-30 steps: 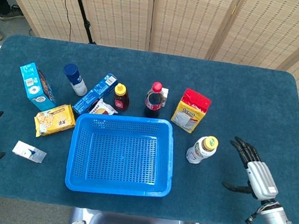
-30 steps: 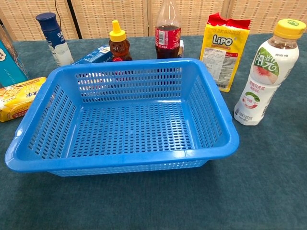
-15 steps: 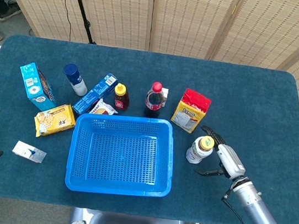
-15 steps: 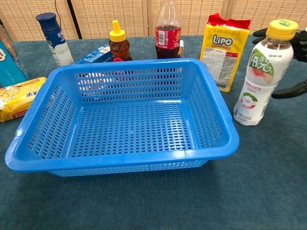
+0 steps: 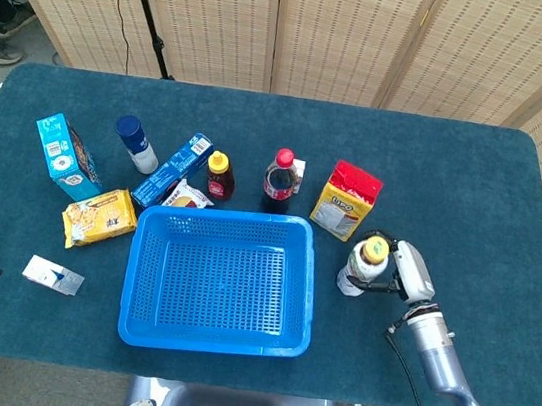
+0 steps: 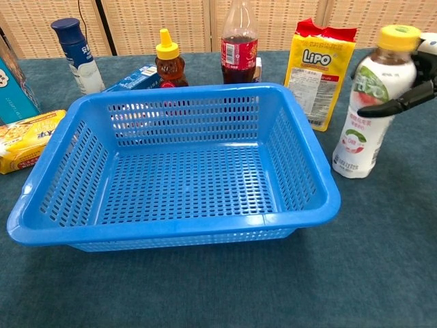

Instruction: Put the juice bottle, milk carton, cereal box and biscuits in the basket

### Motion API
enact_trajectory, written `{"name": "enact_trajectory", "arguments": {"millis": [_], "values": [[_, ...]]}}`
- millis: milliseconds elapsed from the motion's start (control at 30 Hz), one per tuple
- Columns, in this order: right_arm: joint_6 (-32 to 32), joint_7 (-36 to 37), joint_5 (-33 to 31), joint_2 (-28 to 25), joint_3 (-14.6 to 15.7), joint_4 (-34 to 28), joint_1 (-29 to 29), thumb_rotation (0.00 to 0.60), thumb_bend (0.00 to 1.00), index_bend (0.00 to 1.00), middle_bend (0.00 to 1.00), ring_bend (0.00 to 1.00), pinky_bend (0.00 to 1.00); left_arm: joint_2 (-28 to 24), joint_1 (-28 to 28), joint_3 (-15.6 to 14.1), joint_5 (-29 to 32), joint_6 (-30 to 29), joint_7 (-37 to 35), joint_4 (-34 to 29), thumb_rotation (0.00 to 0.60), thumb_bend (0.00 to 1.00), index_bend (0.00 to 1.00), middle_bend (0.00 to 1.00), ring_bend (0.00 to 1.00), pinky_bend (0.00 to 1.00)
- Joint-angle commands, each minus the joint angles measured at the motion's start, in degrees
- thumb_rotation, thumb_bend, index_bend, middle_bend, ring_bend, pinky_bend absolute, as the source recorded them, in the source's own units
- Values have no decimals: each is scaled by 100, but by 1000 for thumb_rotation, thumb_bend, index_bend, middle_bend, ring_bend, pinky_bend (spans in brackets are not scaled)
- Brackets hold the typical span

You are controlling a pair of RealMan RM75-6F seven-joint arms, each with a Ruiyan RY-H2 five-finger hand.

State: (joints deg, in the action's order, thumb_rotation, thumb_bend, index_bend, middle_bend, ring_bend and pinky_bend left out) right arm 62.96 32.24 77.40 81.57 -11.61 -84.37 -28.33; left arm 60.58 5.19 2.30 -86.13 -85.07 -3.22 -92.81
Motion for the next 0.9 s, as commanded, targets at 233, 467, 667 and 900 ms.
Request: {"name": "enact_trajectory", "arguments": {"millis": [233, 467, 667, 900], "values": [[655, -77, 264, -127, -180, -316, 195, 600, 381, 604, 645, 624, 680, -44, -13, 0, -10, -17, -125, 1, 600, 39, 0, 0, 0, 0], [969, -327, 402, -640, -647, -1374, 91, 600, 386, 609, 648, 624, 680, -71, -34, -15, -46, -50, -199, -10, 600, 38, 0, 0, 0, 0], [636, -926, -63, -842, -1221, -2479, -392, 600, 385, 610, 650, 624, 680, -62, -34, -35, -95, -58, -198, 0, 600, 38, 0, 0, 0, 0], [99, -1841, -839, -187, -1303, -2753, -1156, 600, 386, 611, 650, 624, 680, -58, -28, -28, -71, -38, -191, 12, 600, 38, 0, 0, 0, 0]]}}
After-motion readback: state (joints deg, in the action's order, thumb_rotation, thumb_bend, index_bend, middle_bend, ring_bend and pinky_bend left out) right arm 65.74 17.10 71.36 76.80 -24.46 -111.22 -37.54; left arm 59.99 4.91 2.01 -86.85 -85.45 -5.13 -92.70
